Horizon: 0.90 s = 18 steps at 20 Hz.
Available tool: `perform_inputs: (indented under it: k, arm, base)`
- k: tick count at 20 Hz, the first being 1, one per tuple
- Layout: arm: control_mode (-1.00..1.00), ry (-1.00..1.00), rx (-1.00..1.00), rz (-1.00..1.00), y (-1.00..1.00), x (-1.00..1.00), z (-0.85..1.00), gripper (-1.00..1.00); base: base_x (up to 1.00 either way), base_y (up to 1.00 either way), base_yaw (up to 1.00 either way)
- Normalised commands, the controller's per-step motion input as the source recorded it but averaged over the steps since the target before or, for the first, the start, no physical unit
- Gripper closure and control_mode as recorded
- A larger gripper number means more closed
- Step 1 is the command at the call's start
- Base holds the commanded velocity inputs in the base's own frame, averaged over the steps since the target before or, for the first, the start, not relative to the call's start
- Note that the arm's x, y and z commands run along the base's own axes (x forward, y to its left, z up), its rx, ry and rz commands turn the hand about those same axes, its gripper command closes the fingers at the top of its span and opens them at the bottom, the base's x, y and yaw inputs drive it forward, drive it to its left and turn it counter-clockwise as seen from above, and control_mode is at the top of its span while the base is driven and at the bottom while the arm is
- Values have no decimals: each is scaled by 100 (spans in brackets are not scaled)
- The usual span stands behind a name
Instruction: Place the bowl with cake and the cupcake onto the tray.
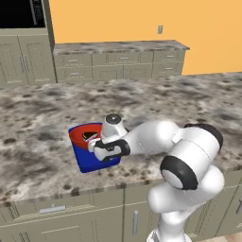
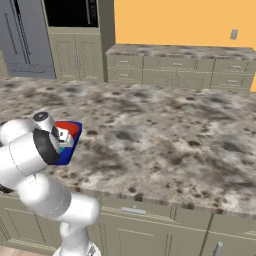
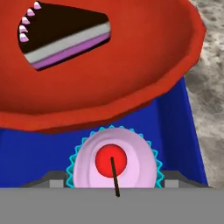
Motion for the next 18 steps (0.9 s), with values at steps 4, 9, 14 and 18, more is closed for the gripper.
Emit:
perform_inputs:
  k: [4,9,14,18]
  arm:
    - [-100,-3,3,-1,-1,15,15,-100]
    - [-100,0,5,-1,-12,-7,41,-100]
    - [-100,0,7,0,-26,-33,63,-100]
    - [-100,-12,15,0,-67,-76,60,-100]
  base:
    - [0,0,0]
    - [0,0,0]
    - [0,0,0]
    - [0,0,0]
